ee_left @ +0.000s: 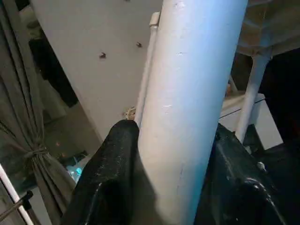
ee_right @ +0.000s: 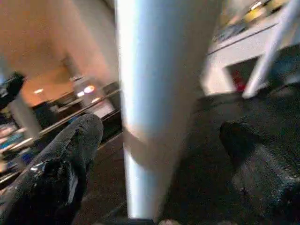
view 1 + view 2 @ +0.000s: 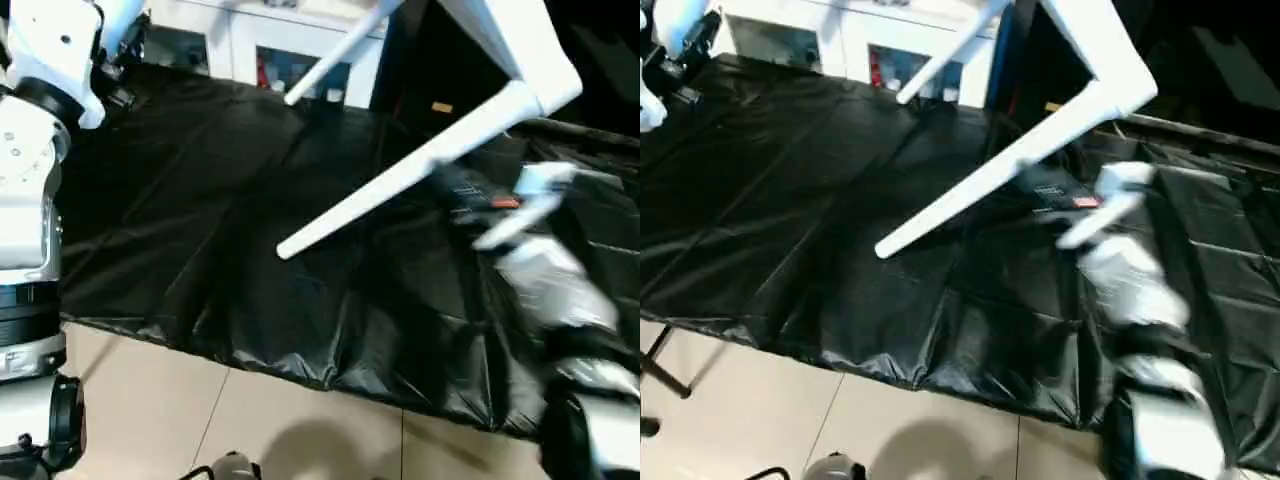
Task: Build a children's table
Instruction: Flip table
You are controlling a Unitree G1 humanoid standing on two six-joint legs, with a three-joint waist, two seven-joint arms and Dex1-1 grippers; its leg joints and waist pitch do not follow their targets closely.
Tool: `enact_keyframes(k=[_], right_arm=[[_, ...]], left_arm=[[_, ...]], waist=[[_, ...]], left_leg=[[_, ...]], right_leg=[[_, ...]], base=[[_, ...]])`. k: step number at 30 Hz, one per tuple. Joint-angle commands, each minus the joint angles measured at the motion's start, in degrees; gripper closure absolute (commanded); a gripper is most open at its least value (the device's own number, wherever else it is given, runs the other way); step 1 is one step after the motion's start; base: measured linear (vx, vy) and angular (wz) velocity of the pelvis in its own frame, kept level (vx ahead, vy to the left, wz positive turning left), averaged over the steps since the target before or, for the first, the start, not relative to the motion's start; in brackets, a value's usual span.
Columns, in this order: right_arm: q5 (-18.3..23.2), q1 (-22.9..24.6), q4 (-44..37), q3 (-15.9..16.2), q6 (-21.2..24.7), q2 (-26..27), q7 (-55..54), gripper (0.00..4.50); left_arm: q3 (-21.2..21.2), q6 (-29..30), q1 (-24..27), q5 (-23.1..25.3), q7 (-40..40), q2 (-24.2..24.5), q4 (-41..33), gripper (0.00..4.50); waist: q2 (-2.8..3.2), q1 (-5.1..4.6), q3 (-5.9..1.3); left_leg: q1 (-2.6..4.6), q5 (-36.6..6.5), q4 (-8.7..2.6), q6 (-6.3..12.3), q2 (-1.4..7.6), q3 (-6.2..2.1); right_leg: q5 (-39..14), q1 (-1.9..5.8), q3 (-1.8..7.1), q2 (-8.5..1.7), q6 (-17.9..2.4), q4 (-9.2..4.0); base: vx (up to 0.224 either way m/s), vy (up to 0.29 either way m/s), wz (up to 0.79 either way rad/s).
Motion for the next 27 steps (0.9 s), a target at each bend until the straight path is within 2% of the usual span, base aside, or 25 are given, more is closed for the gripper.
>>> enact_keyframes(k=[1, 5, 6, 8, 12, 13, 18, 21, 22, 24, 25, 27], right_arm=[[-1.09, -1.99, 2.03, 0.31, -1.68, -0.33, 0.98, 0.0], [-2.21, -4.77, 5.5, 0.26, -2.8, 0.94, 3.05, 0.0], [-2.21, -4.77, 5.5, 0.26, -2.8, 0.94, 3.05, 0.29], [-2.25, -5.9, 5.76, 0.76, -2.45, 1.82, 5.52, 0.41], [-1.82, -6.45, 5.16, 1.82, -1.55, 2.29, 8.45, 0.79], [-2.01, -6.0, 3.75, 2.95, -0.82, 2.27, 9.98, 0.79], [-2.07, -4.34, 0.03, 3.97, 1.04, 1.46, 13.17, 1.14], [-2.05, -3.17, -2.46, 4.67, 2.16, 0.9, 14.01, 1.49], [-2.1, -2.8, -3.2, 4.88, 2.41, 0.76, 14.27, 1.54], [-2.02, -1.58, -5.92, 5.53, 3.36, 0.36, 14.7, 1.59], [-1.82, -0.81, -7.77, 5.9, 4.0, 0.11, 14.73, 1.8], [-1.74, 0.15, -10.04, 6.41, 4.63, -0.28, 14.74, 1.94]], left_arm=[[-0.7, 1.1, 1.46, -1.51, -0.52, -0.86, 1.09, 2.67], [-0.92, 0.81, 2.43, -1.61, -0.59, -0.94, 1.4, 2.7], [-0.92, 0.81, 2.43, -1.61, -0.59, -0.94, 1.4, 2.71], [-1.02, 0.74, 3.2, -1.77, -0.68, -1.21, 1.92, 2.73], [-1.34, 0.55, 4.29, -1.99, -0.87, -1.76, 2.55, 2.75], [-1.52, 0.44, 5.08, -2.16, -0.81, -2.34, 2.88, 2.75], [-2.48, -0.38, 6.71, -2.02, -1.11, -3.25, 4.0, 2.77], [-2.88, -0.95, 7.23, -2.16, -1.46, -3.73, 4.87, 2.83], [-3.11, -1.26, 7.41, -2.07, -1.58, -3.78, 5.19, 2.86], [-3.5, -2.07, 7.78, -2.35, -1.9, -4.45, 6.35, 2.87], [-4.07, -2.67, 7.89, -2.01, -2.15, -4.59, 7.25, 2.89], [-4.58, -3.59, 7.93, -1.72, -2.45, -5.06, 8.55, 2.9]], waist=[[0.43, -0.12, -4.59], [0.59, -0.14, -4.45], [0.6, -0.16, -4.43], [0.81, -0.1, -4.43], [0.79, -0.08, -4.6], [0.8, -0.07, -4.58], [0.82, 0.07, -4.47], [0.77, 0.51, -4.43], [1.31, 0.56, -4.46], [1.09, 0.79, -4.47], [1.05, 1.0, -4.51], [1.04, 1.21, -4.58]], left_leg=[[1.57, -9.82, -3.66, -0.22, 3.2, -1.54], [1.53, -11.74, -3.84, -0.87, 3.25, -1.59], [1.53, -11.89, -3.87, -0.94, 3.27, -1.62], [1.69, -12.55, -3.97, -1.26, 3.34, -1.67], [1.62, -11.53, -3.89, -0.96, 3.27, -1.64], [1.56, -11.4, -3.88, -0.84, 3.24, -1.61], [1.75, -12.6, -3.95, -0.81, 3.35, -1.63], [1.79, -12.96, -4.08, -1.02, 3.39, -1.69], [1.9, -13.11, -4.07, -1.21, 3.4, -1.74], [1.98, -13.77, -4.11, -1.36, 3.39, -1.7], [2.01, -13.55, -4.13, -1.32, 3.45, -1.72], [2.0, -13.72, -4.16, -1.32, 3.44, -1.7]], right_leg=[[-8.21, 2.23, 2.35, -5.14, -12.67, -4.06], [-10.03, 2.24, 2.45, -5.32, -12.27, -4.26], [-10.32, 2.23, 2.45, -5.36, -12.2, -4.27], [-10.8, 2.12, 2.46, -5.3, -11.89, -4.35], [-8.52, 2.22, 2.39, -5.18, -12.18, -4.1], [-8.19, 2.27, 2.41, -5.2, -12.29, -4.09], [-10.32, 2.13, 2.42, -5.23, -11.98, -4.36], [-11.15, 2.09, 2.42, -5.24, -11.09, -4.48], [-11.16, 2.01, 2.45, -5.21, -10.96, -4.48], [-11.22, 1.97, 2.42, -5.16, -10.72, -4.64], [-10.58, 1.96, 2.46, -5.17, -10.64, -4.59], [-10.24, 1.95, 2.41, -5.17, -10.43, -4.59]], base=[[0.0, 0.0, 0.0], [0.0, 0.0, 0.0], [0.0, 0.0, 0.0], [0.0, 0.0, 0.0], [0.0, 0.0, 0.0], [0.0, 0.0, 0.0], [0.0, 0.0, 0.0], [0.0, 0.0, 0.0], [0.0, 0.0, 0.0], [0.0, 0.0, 0.0], [0.0, 0.0, 0.0], [0.0, 0.0, 0.0]])
